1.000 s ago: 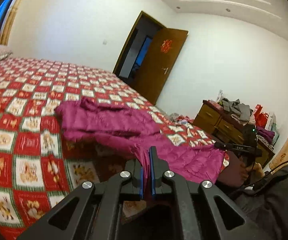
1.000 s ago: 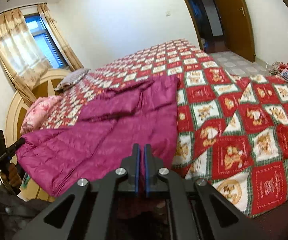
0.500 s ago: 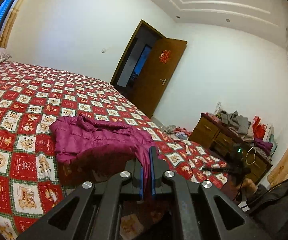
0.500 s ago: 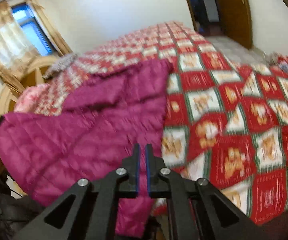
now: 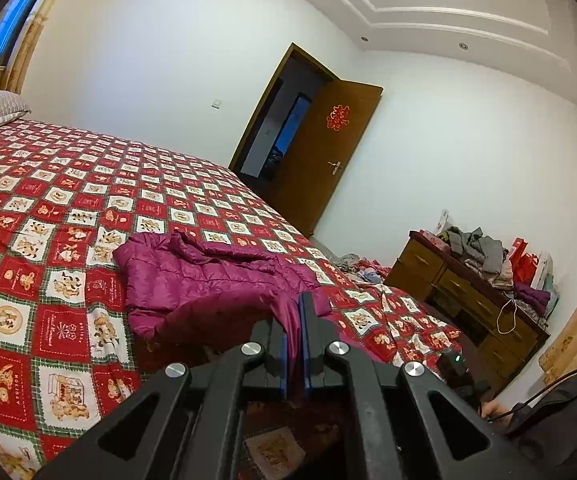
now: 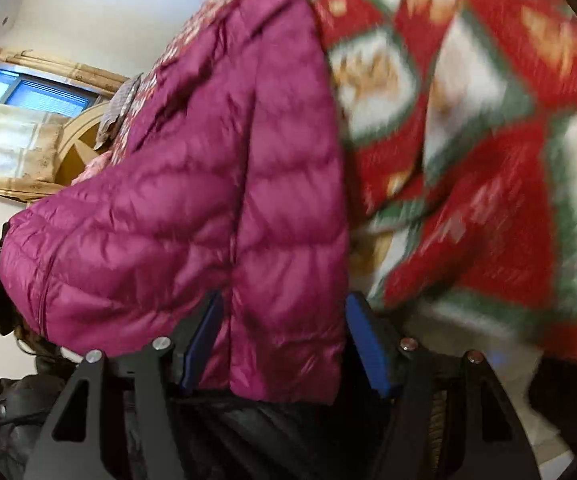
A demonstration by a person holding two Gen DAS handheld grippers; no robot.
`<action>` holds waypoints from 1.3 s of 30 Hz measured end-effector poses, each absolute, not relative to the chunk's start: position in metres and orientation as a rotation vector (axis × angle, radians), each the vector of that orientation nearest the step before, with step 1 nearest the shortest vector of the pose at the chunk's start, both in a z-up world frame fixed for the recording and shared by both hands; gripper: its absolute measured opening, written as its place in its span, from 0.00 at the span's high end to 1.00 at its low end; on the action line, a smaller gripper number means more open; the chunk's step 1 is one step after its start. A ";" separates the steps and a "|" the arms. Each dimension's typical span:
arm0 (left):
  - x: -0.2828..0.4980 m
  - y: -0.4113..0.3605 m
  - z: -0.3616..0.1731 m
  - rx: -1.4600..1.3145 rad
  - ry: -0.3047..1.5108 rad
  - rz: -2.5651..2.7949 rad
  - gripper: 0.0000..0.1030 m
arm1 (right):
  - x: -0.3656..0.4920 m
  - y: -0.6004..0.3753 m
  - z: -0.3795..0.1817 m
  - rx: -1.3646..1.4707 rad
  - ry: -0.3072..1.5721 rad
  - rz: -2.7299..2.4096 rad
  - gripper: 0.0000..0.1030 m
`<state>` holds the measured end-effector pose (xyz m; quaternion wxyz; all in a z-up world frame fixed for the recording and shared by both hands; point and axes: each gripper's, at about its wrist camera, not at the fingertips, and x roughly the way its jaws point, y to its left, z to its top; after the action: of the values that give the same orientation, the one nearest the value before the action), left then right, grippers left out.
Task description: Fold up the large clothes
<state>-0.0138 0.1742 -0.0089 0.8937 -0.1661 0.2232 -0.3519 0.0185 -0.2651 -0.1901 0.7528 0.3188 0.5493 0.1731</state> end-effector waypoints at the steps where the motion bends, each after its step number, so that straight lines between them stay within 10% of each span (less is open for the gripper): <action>1: -0.013 0.175 -0.010 -0.350 0.462 -0.731 0.96 | 0.017 -0.263 -0.194 0.705 1.208 0.388 0.34; 9: -0.014 0.178 -0.012 -0.359 0.463 -0.726 0.96 | 0.015 -0.265 -0.234 0.894 1.245 0.442 0.34; 10: -0.014 0.180 -0.012 -0.364 0.462 -0.725 0.96 | 0.015 -0.265 -0.233 0.895 1.243 0.456 0.43; 11: -0.014 0.180 -0.012 -0.367 0.462 -0.724 0.96 | 0.015 -0.264 -0.230 0.882 1.239 0.469 0.74; 14: -0.014 0.181 -0.013 -0.375 0.460 -0.724 0.96 | 0.012 -0.263 -0.210 0.765 1.212 0.469 0.89; 39: 0.152 0.166 0.009 -0.335 0.517 -0.516 0.96 | 0.204 -0.289 -0.011 0.541 0.659 0.373 0.92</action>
<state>0.1517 0.1661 0.0090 0.9204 -0.1628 0.2515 -0.2513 0.2042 -0.2887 -0.0112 0.8938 0.2607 0.3176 0.1797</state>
